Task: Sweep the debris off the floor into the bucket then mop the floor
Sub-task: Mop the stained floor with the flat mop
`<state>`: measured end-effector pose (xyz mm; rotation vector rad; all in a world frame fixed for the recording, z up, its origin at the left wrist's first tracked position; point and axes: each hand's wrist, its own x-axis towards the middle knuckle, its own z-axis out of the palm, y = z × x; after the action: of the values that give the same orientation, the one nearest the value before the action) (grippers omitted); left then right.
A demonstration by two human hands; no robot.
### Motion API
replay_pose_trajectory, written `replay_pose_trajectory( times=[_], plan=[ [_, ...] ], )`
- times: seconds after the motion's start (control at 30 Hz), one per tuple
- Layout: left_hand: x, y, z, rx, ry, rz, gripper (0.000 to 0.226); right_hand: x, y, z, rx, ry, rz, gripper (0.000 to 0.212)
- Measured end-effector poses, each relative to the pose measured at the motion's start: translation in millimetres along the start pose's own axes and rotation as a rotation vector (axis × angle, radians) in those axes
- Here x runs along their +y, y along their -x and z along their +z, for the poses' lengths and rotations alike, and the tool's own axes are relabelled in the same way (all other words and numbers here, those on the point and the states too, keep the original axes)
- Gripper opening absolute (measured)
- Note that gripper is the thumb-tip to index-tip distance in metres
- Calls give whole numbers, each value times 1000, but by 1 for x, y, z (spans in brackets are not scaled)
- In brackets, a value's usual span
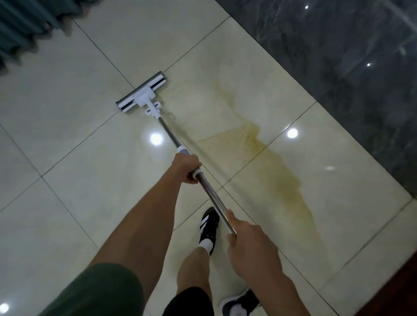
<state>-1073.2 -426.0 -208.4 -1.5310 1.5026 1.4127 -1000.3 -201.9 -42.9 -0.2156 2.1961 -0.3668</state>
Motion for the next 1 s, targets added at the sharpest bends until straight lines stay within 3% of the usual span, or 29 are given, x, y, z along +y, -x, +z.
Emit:
replay_pose_trajectory(
  times=[0.33, 0.53, 0.83, 1.0],
  plan=[
    [-144, 109, 155, -58, -119, 22, 16, 167, 150, 35, -121, -26, 123, 62],
    [-209, 176, 229, -101, -44, 25, 24, 240, 228, 42, -141, -62, 154, 63],
    [-209, 213, 217, 1, 212, 119, 22, 244, 256, 33, 55, -28, 107, 56],
    [-187, 194, 143, 39, 263, 129, 22, 186, 230, 35, 76, -5, 2, 54]
  ],
)
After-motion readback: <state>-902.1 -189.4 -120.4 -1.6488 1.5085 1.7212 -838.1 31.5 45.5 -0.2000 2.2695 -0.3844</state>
